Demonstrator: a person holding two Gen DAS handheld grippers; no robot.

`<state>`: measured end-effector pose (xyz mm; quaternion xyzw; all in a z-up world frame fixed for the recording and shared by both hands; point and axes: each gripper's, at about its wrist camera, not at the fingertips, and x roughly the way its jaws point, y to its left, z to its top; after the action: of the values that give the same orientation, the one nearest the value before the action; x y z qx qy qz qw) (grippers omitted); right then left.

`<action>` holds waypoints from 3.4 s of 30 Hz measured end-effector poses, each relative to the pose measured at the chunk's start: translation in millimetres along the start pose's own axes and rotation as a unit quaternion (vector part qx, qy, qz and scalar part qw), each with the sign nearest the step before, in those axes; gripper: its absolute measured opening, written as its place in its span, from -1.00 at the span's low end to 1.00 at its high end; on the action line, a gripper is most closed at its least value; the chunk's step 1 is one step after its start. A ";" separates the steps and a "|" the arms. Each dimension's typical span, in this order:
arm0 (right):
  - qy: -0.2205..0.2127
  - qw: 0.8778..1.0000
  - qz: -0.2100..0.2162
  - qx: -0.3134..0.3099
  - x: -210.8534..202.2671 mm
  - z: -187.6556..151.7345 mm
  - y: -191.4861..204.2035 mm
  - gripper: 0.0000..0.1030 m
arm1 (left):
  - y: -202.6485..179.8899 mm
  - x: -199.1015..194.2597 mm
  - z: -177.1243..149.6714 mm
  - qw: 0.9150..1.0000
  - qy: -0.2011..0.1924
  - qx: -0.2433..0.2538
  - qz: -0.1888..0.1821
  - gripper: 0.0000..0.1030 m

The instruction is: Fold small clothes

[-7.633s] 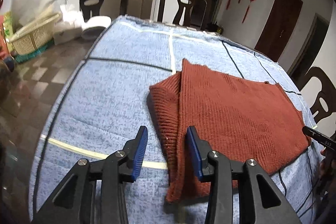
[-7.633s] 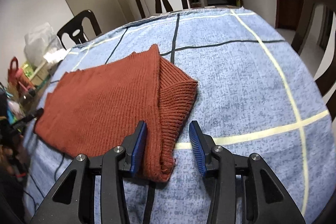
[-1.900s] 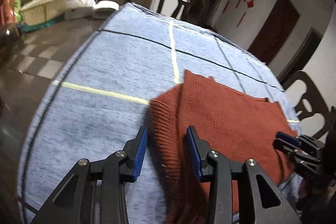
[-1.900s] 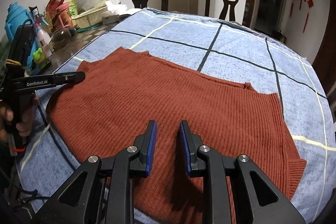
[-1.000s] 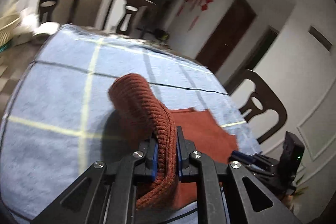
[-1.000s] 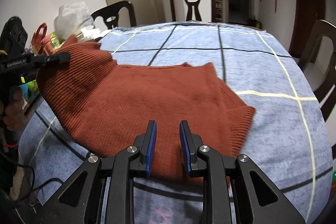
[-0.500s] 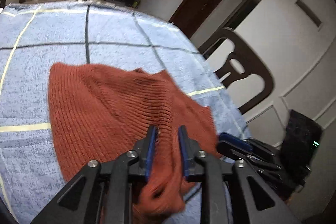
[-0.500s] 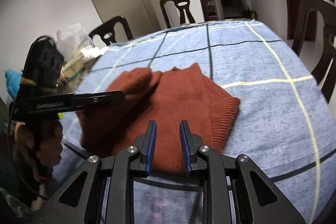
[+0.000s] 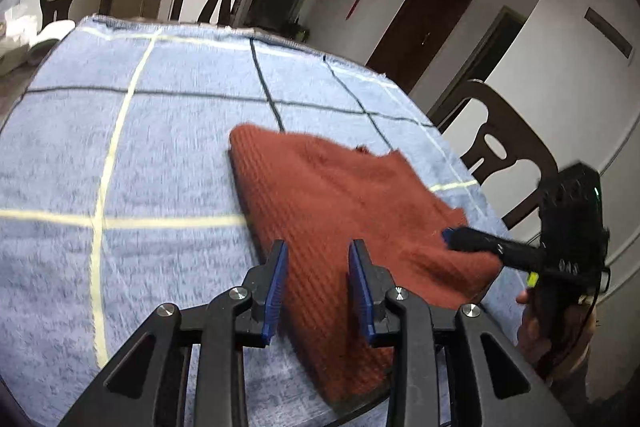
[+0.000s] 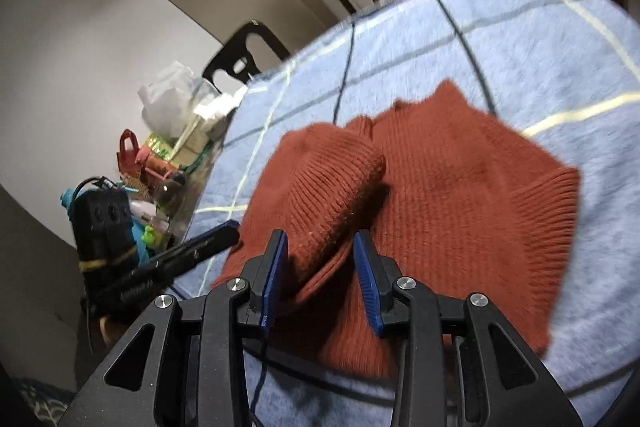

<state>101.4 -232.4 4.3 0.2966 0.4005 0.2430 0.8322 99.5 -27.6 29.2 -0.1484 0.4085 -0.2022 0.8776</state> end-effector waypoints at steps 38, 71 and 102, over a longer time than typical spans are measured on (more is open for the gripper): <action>-0.069 0.997 -0.031 0.006 -66.1 -1.5 -45.4 -0.75 | -55.2 38.7 5.9 0.996 0.011 0.083 0.004 -0.32; -0.100 0.974 -0.164 -0.121 -92.6 -22.3 3.5 -0.71 | -73.2 30.8 11.4 0.993 -0.012 0.117 0.030 -0.30; -0.071 0.964 -0.212 -0.144 -70.7 -42.7 -13.8 -0.68 | -79.5 25.2 -29.8 0.989 -0.001 0.136 0.049 -0.26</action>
<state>29.4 -274.8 10.2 0.0988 0.3546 0.0940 0.9250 72.5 -111.9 27.9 -0.0075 0.3834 -0.2125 0.8988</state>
